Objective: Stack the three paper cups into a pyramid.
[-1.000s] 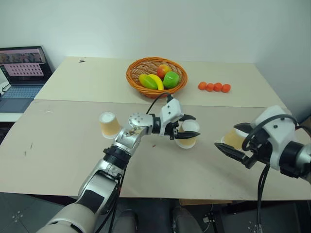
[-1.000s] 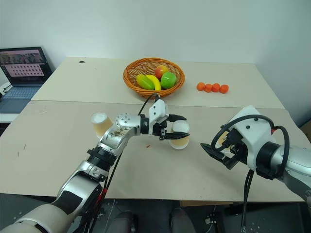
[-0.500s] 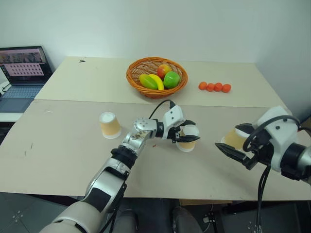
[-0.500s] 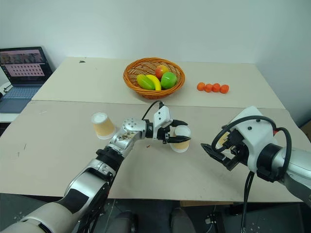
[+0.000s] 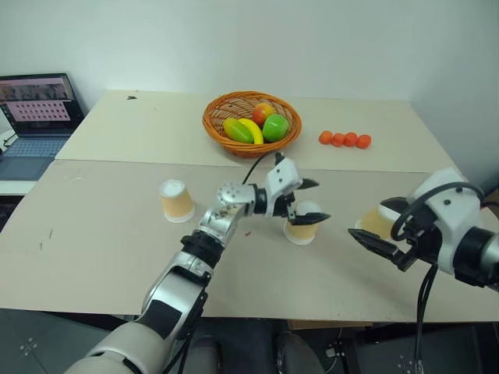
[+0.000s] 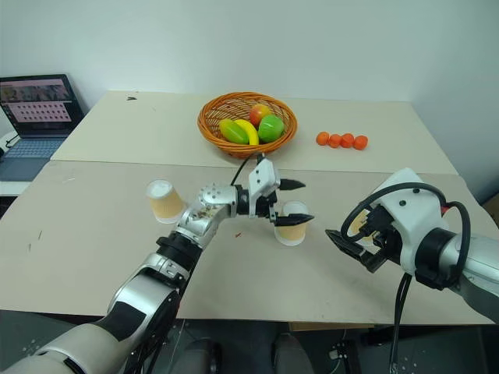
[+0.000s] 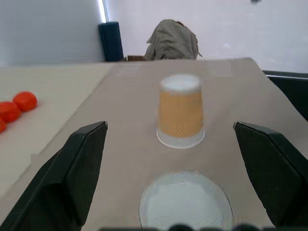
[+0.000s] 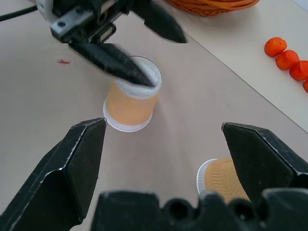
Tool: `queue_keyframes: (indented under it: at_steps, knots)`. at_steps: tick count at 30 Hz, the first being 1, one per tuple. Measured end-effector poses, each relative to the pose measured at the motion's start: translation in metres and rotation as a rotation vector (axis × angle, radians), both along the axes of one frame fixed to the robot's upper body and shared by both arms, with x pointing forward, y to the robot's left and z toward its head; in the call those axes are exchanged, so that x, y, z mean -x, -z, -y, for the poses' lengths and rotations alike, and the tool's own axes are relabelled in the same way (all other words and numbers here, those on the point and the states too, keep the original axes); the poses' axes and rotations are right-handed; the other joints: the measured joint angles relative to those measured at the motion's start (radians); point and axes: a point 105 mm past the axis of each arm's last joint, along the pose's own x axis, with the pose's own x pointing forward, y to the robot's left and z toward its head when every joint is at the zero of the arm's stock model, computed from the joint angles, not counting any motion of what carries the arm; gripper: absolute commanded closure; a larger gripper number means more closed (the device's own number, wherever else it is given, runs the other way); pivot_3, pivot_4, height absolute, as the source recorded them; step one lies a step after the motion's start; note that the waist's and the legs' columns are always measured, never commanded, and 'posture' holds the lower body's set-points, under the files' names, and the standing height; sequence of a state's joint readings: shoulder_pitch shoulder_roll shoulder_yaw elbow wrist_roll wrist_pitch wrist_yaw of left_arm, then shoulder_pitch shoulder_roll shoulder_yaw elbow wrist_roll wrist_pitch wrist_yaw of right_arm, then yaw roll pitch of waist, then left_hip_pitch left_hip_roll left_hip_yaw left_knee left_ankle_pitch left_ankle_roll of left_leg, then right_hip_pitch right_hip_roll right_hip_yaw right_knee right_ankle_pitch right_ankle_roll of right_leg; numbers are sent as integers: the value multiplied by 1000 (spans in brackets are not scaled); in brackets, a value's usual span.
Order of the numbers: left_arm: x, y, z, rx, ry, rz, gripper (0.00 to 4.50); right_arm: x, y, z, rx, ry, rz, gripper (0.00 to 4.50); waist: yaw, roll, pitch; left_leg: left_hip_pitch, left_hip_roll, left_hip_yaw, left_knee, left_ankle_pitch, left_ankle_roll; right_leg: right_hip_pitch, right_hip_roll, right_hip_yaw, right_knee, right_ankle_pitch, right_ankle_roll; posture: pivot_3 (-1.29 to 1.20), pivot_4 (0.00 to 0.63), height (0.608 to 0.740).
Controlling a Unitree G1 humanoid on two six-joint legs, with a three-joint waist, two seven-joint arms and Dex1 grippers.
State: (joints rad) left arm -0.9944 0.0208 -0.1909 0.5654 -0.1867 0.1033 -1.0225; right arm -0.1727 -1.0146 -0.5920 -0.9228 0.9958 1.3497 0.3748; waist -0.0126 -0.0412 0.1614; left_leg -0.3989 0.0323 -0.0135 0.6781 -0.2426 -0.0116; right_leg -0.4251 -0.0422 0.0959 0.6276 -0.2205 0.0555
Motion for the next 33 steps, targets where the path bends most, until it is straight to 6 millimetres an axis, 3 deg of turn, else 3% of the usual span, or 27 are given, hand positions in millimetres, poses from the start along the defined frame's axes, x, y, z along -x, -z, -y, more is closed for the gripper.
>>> queue_keyframes:
  at_steps: [4, 8, 10, 12, 14, 15, 20, 23, 28, 33]
  knots:
    - [2, -69, -7, 136, -20, 52, 25, -6, 0, -4, -13, -27, -3, 0, -5, 0, 0, 1, 0, 0, -1, 0, 0, 0, 0, 0, 0, 0, 1, 0, 150, 734]
    - [-16, -87, -33, 186, -181, 11, 25, -13, 0, -9, -24, -58, -4, 0, -11, 0, 0, 4, 0, 0, -1, 0, 0, 1, 0, 1, 1, 0, 1, 0, 150, 734]
    - [-36, -93, -71, 215, -375, 1, 25, -19, 2, -13, -36, -84, -12, 0, -24, 1, 0, 5, 1, 0, -1, 0, 0, 1, 1, 1, 2, 0, 1, 0, 150, 734]
    - [-44, -96, -94, 235, -485, 3, 25, -22, 4, -13, -39, -87, -17, 0, -24, 1, 0, 4, 0, 0, -1, 0, 0, 1, 1, 0, 2, 0, 1, 0, 150, 734]
    - [-45, -93, -117, 252, -591, 18, 25, -27, 4, -16, -42, -107, -14, 0, -25, 1, 0, 4, 0, 0, -1, 0, 0, 1, 0, 1, 1, 0, 1, 0, 150, 734]
    - [-43, -84, -138, 249, -689, 25, 25, -31, 4, -21, -43, -135, -12, 0, -28, 1, 0, 3, 0, 1, -1, 0, 0, 1, 0, 1, 1, 0, 0, 0, 150, 734]
    - [-35, -37, -199, 175, -984, -4, 25, -41, 12, -31, -52, -207, -44, 0, -26, 1, 0, 2, 0, 0, -1, 0, 0, -1, 0, 0, 1, 3, -6, 0, 150, 734]
    - [-24, -30, -222, 180, -1101, 13, 25, -47, 13, -38, -53, -253, -52, 0, -19, 1, 1, 1, 0, -1, 0, 0, 0, 0, -1, 0, 1, 4, -6, 0, 150, 734]
    - [-13, -26, -245, 195, -1210, 31, 25, -53, 16, -42, -48, -292, -64, 0, -2, 1, 1, 2, 0, -1, 0, 0, 0, 0, -1, -1, 1, 4, -6, 0, 150, 734]
    - [-9, -3, -257, 177, -1277, -32, 25, -55, 20, -42, -38, -303, -78, 0, -1, 1, 1, 2, 0, 0, 0, 0, 0, 0, -1, -1, 1, 4, -7, 0, 150, 734]
